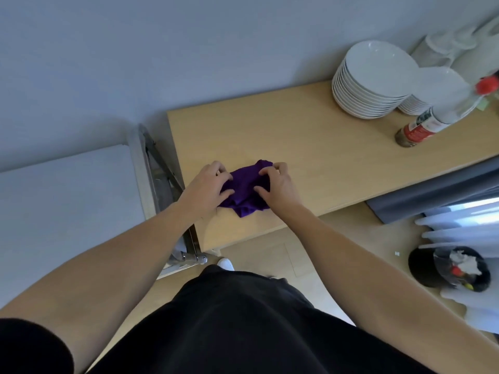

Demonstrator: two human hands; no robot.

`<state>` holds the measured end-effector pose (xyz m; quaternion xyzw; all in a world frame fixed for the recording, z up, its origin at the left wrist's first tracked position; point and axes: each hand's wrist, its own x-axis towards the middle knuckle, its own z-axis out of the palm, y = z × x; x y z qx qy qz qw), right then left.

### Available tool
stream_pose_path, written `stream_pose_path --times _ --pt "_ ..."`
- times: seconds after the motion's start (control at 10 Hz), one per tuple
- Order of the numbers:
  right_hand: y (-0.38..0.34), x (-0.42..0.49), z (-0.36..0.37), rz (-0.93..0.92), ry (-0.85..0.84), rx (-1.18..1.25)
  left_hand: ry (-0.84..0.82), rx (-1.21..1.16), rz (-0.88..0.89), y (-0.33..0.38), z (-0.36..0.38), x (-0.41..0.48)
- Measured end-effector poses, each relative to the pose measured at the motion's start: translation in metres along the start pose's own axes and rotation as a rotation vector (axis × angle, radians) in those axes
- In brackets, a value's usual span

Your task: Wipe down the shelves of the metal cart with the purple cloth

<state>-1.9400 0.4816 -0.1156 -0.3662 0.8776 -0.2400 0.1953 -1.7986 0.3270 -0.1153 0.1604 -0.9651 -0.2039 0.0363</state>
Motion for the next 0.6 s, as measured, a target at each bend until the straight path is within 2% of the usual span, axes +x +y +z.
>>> stream_pose_path --times 0.1,0.2,0.4,0.5,0.6 --pt "0.008 0.001 0.0 -0.064 0.05 -0.007 0.12 0.027 0.04 0.001 0.003 0.0" --pt "0.01 0.003 -0.003 -0.071 0.092 0.032 0.183 0.076 -0.001 0.002 0.007 0.001" --pt "0.025 0.017 -0.031 -0.061 -0.116 -0.098 0.02 0.167 -0.188 0.014 -0.004 0.003" --pt "0.017 0.035 -0.088 -0.147 -0.185 0.019 0.14 0.039 -0.267 0.03 -0.043 0.01" --pt "-0.007 0.053 -0.197 -0.298 -0.196 0.319 0.341 -0.213 -0.269 0.057 -0.117 0.006"
